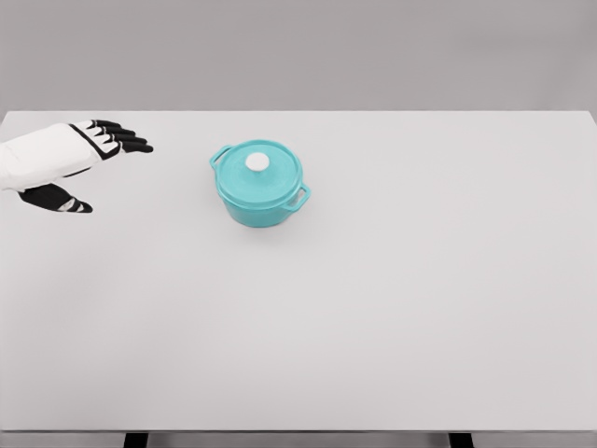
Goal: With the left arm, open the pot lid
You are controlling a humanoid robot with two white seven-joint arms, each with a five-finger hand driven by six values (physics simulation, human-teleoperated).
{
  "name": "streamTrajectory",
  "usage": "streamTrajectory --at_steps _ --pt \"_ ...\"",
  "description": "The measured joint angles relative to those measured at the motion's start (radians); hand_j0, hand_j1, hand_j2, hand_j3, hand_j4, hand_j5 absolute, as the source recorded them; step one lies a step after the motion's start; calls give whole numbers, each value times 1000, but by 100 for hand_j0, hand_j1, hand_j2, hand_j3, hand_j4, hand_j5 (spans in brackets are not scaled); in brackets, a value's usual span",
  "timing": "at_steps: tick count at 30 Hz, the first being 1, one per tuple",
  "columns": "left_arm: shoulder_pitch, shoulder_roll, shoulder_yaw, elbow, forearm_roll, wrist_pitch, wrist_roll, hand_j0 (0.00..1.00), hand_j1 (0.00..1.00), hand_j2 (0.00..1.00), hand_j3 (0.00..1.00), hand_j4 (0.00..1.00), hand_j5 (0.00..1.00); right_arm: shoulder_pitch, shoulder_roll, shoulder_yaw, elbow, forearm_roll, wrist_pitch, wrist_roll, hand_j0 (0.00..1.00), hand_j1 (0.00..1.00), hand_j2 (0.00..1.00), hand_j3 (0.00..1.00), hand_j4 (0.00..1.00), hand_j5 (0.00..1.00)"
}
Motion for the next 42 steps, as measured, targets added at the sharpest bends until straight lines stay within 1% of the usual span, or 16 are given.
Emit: streamTrajectory --at_steps 5,8,12,13,14,17,19,21,23,26,29,31,32,35,37,42 --pt "0 -1 -1 0 -1 -1 -6 100 100 100 100 100 100 3 0 1 4 0 0 -3 100 100 100 100 100 100" --pt "-6 -2 -1 -1 0 -1 -49 100 100 100 100 100 100 3 0 1 5 0 0 -3 100 100 100 100 100 100" --pt "-38 -11 0 -3 0 -2 -105 100 100 100 100 100 100 3 0 1 6 0 0 -4 100 100 100 100 100 100" --pt "-63 -25 -4 -3 1 -1 -113 100 100 100 100 100 100 3 0 1 6 0 0 -4 100 100 100 100 100 100" --pt "-116 -34 -24 -5 6 0 -118 100 100 100 100 100 100 3 0 1 6 0 0 -4 100 100 100 100 100 100" --pt "-299 -50 -146 -7 49 0 -120 100 100 100 100 100 100 3 0 1 6 0 0 -3 100 100 100 100 100 100" --pt "-459 -56 -267 -4 71 2 -122 100 100 100 100 100 100 3 0 1 6 0 0 -3 100 100 100 100 100 100" --pt "-574 -60 -393 2 87 3 -123 100 100 100 100 100 100 3 0 1 6 0 0 -3 100 100 100 100 100 100" --pt "-597 -67 -471 6 106 15 -123 100 100 100 100 100 100 3 0 1 6 0 0 -3 100 100 100 100 100 100" --pt "-646 -93 -551 13 192 31 -123 100 100 100 100 100 100 3 0 1 6 0 0 -4 100 100 100 100 100 100" --pt "-650 -114 -595 28 256 39 -123 100 100 100 100 100 100 3 0 1 6 0 0 -4 100 100 100 100 100 100" --pt "-699 -121 -618 50 276 54 -121 100 100 100 100 100 100 3 0 1 6 0 0 -4 100 100 100 100 100 100" --pt "-706 -128 -629 65 281 65 -121 100 100 100 100 100 100 3 0 1 6 0 0 -4 100 100 100 100 100 100" --pt "-732 -199 -666 135 272 96 -123 100 100 100 100 100 100 3 0 1 6 0 0 -4 100 100 100 100 100 100" --pt "-736 -240 -686 169 236 106 -123 100 100 100 100 100 100 3 0 1 6 0 0 -4 100 100 100 100 100 100" --pt "-776 -286 -703 197 175 119 -128 100 100 100 100 100 100 3 0 1 6 0 0 -4 100 100 100 100 100 100"
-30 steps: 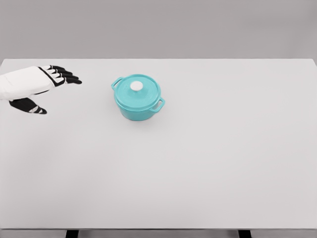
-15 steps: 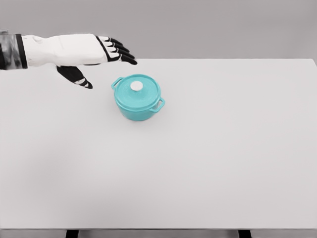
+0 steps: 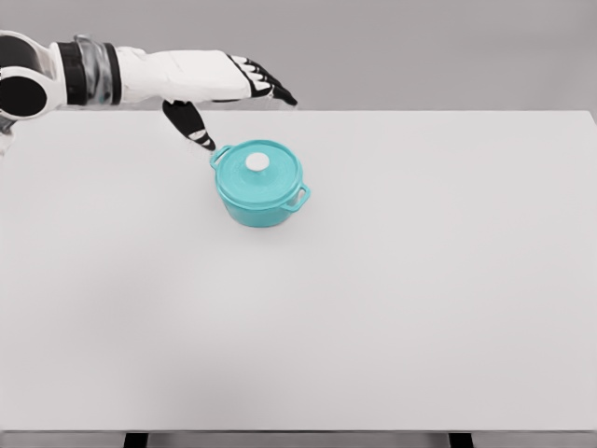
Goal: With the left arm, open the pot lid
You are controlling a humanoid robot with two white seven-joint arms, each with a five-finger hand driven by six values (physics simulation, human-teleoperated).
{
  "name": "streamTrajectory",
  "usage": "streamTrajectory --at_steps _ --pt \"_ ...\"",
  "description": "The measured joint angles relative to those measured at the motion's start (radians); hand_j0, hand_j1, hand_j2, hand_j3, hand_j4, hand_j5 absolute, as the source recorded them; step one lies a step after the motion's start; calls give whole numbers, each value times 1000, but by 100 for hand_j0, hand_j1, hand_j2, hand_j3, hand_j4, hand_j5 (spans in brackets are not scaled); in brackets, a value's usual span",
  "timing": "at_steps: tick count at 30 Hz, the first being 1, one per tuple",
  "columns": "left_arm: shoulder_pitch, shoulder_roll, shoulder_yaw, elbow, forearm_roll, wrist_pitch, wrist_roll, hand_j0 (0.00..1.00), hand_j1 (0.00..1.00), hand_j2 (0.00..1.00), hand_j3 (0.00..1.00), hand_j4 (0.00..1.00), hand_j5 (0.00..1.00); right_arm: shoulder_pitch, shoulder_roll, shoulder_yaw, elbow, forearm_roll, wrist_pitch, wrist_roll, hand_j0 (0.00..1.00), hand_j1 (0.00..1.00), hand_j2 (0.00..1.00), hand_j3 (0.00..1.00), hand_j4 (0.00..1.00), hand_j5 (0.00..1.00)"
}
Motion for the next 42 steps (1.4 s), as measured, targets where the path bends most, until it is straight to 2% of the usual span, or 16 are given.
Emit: streamTrajectory --at_steps 8,17,22,26,34,42 --pt "11 -63 -13 35 -141 11 3 100 100 100 100 100 100 0 0 0 0 0 0 0 100 100 100 100 100 100" --pt "54 -101 -24 43 -173 15 4 100 100 100 100 100 100 0 0 0 0 0 0 0 100 100 100 100 100 100" --pt "54 -147 -32 111 -218 14 5 100 100 100 100 100 100 0 0 0 0 0 0 0 100 100 100 100 100 100" --pt "61 -162 -36 128 -230 13 5 100 100 100 100 100 100 0 0 0 0 0 0 0 100 100 100 100 100 100" --pt "77 -172 -51 137 -240 14 5 95 95 95 95 95 95 0 0 0 0 0 0 0 100 100 100 100 100 100" --pt "77 -185 -62 159 -248 15 5 80 80 80 80 80 80 0 0 0 0 0 0 0 100 100 100 100 100 100"
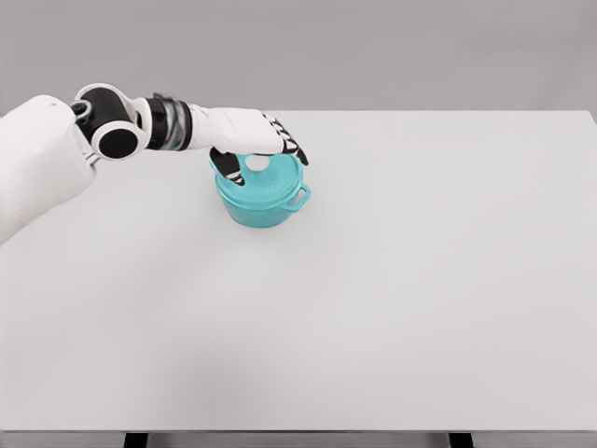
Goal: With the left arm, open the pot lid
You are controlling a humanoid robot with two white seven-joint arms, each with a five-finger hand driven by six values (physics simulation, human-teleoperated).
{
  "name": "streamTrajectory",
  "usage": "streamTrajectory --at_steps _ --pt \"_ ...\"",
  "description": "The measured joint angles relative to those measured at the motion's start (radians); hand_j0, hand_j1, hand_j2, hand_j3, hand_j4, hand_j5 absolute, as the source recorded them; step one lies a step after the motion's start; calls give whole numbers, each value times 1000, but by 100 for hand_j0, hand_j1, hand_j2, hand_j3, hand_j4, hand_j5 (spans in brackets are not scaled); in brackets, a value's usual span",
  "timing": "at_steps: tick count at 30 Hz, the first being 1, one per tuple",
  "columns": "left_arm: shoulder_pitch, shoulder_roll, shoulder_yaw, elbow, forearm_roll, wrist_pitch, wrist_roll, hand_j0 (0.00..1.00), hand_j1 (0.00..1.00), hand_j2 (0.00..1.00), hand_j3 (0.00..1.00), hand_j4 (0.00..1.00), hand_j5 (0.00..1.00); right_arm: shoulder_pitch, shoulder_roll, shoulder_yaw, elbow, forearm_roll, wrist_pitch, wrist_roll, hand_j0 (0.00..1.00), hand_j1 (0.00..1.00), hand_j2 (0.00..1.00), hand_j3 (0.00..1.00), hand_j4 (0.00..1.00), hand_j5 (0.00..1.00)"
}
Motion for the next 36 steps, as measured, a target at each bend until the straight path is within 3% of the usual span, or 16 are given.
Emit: streamTrajectory --at_steps 17,30,36 --pt "0 -13 -15 48 -29 0 0 79 79 79 79 79 79 0 0 0 0 0 0 0 100 100 100 100 100 100" --pt "0 -11 -19 53 -30 -2 0 55 55 55 55 55 55 0 0 0 0 0 0 0 100 100 100 100 100 100" --pt "0 -9 -23 52 -30 -4 1 49 49 49 49 49 49 0 0 0 0 0 0 0 100 100 100 100 100 100"
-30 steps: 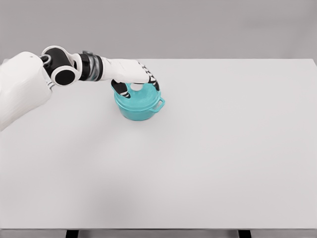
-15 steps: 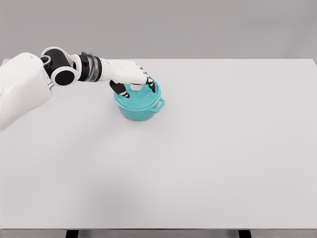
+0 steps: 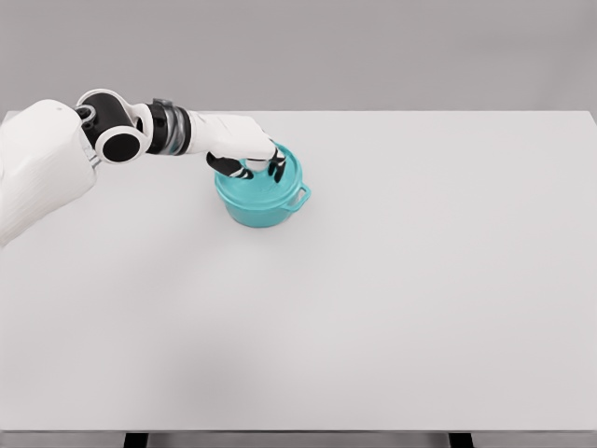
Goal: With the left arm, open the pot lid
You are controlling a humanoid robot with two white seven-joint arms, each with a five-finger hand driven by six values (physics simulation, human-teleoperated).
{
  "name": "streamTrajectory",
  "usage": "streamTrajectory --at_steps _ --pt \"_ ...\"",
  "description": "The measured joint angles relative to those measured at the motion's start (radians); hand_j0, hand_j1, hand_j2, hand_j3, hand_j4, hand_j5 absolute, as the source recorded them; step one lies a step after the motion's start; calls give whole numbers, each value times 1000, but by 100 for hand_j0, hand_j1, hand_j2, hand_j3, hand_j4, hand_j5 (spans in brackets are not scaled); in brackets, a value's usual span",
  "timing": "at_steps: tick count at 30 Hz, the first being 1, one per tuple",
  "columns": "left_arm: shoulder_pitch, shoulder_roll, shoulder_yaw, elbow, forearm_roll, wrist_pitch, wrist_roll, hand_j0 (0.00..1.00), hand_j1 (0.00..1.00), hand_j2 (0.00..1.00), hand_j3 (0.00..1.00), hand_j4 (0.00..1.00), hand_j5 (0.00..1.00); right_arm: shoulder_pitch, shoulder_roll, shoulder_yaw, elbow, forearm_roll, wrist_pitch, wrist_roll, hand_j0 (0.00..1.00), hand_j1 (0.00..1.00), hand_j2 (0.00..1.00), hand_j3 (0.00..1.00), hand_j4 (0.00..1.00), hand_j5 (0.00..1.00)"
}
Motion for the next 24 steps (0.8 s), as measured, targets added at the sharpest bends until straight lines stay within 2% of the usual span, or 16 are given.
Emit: streamTrajectory --at_steps 3,12,16,24 --pt "0 2 -2 0 1 -1 0 45 45 45 45 45 45 0 0 0 0 0 0 0 100 100 100 100 100 100" --pt "-8 42 -2 -5 2 -8 0 44 44 44 44 44 44 0 0 0 0 0 0 0 100 100 100 100 100 100" --pt "-11 95 -2 -8 2 -22 0 41 41 41 41 41 41 0 0 0 0 0 0 0 100 100 100 100 100 100" --pt "-2 236 -1 -11 -1 -90 -1 41 41 41 41 41 41 0 0 0 0 0 0 0 100 100 100 100 100 100"
